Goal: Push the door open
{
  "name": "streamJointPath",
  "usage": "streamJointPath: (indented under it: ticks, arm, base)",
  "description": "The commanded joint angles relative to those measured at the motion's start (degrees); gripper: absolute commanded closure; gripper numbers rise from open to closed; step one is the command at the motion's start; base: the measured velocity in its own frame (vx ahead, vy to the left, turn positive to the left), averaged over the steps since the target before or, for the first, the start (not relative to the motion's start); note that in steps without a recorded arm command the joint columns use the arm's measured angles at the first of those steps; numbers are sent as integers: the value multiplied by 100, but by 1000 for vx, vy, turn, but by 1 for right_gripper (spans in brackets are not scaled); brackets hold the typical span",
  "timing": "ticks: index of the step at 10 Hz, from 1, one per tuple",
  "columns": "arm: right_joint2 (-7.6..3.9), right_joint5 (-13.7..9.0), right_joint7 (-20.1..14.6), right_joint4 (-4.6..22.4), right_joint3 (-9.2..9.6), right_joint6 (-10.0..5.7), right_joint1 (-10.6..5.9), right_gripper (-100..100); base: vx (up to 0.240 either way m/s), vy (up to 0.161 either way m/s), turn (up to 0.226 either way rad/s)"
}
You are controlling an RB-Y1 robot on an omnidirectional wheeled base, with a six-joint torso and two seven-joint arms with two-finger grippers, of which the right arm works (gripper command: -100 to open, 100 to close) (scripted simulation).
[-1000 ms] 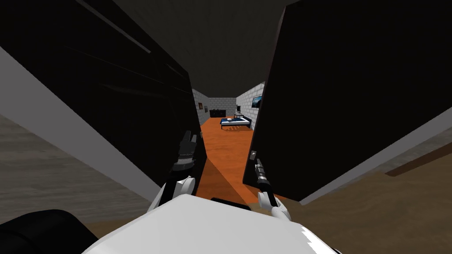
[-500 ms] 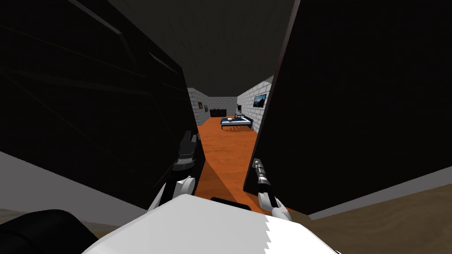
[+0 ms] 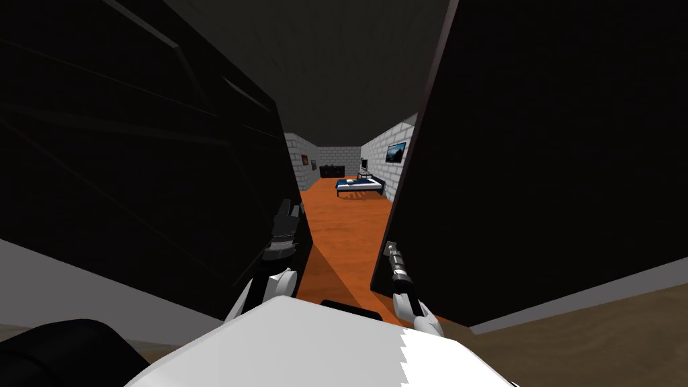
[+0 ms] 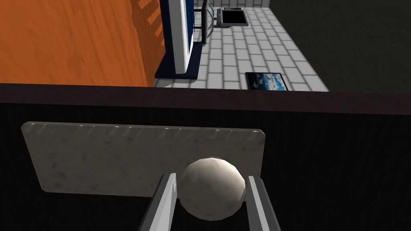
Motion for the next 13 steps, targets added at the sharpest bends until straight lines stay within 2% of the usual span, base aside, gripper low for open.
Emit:
streamJointPath:
  ticks: [1,3,8,13]
  arm:
    - [3,-1,-4,-4,0,-8,-1,100]
    - [-22,-44,24,12,-71,5,12,100]
    - [-85,-173,96,31,-283,7,24,100]
    - [-165,-353,196,58,-579,11,41,100]
  base:
    - [-6,1,-1]
    - [56,7,-16]
    - [196,37,-40]
    - [211,35,-52]
